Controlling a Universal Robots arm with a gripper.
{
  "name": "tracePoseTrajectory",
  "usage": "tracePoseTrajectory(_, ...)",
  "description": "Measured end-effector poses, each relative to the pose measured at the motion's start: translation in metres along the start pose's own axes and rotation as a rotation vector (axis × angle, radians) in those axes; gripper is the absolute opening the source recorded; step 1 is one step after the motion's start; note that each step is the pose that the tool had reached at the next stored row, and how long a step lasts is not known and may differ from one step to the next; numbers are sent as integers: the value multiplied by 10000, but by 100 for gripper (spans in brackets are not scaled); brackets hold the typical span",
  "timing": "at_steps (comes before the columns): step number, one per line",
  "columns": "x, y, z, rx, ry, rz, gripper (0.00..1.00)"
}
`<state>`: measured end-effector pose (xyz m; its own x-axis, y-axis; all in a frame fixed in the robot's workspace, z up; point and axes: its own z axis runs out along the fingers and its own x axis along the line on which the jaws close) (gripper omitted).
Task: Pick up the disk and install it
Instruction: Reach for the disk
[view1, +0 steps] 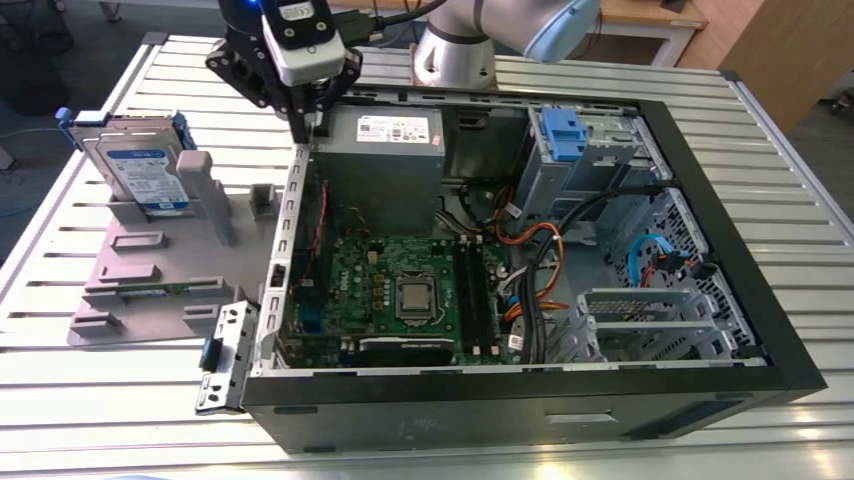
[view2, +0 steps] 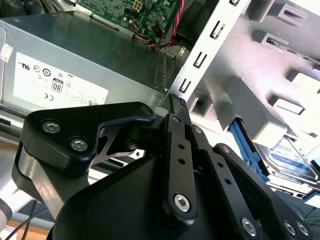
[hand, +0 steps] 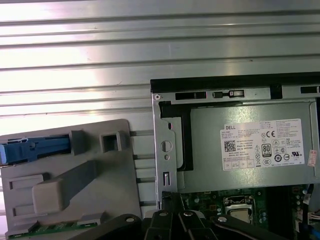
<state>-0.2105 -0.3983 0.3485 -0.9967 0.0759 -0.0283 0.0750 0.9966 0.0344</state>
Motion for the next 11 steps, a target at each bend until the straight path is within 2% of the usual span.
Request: tracePoseTrajectory(11,47,-4,8,0,0,0,11)
